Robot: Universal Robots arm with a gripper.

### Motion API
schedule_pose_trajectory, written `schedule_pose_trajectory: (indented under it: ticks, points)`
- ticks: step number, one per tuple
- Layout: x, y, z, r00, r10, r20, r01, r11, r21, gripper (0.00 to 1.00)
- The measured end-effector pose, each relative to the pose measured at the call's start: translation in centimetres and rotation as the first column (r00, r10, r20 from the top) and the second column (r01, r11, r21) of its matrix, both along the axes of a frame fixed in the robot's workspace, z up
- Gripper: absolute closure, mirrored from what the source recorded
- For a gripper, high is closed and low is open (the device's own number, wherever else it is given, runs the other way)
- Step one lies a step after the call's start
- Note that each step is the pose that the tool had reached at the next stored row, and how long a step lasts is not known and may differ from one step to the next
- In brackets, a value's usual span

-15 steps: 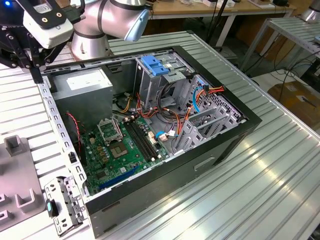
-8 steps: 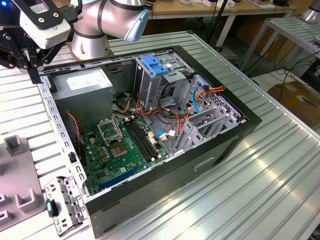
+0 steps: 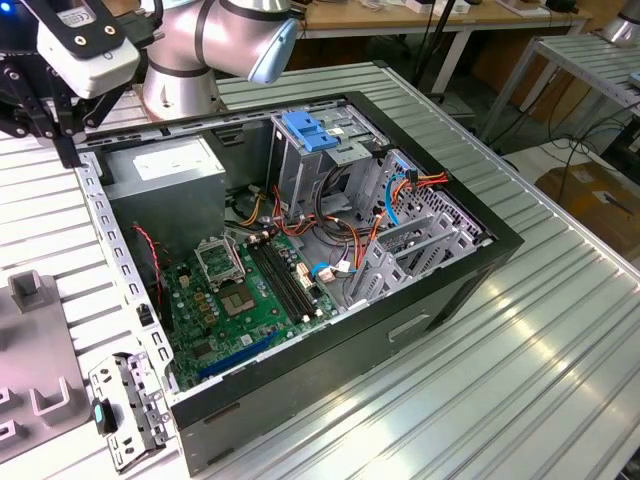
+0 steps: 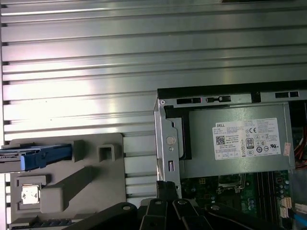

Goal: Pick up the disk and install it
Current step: 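Reach for the disk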

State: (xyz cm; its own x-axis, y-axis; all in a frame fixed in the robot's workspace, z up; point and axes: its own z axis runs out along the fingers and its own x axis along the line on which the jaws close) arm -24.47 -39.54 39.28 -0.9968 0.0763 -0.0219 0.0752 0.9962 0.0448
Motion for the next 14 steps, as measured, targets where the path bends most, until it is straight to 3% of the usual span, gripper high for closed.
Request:
schedule_pose_trajectory:
  ticks: [5, 8, 14]
  points:
    - [-0.71, 0.00, 0.00, 1.0000, 0.000, 0.0000, 0.000, 1.0000, 0.0001, 0.89]
    - [-1.70, 0.00, 0.00, 1.0000, 0.000, 0.0000, 0.000, 1.0000, 0.0000, 0.89]
    - [-2.79, 0.00, -0.01, 1.0000, 0.000, 0.0001, 0.000, 1.0000, 0.0001, 0.89]
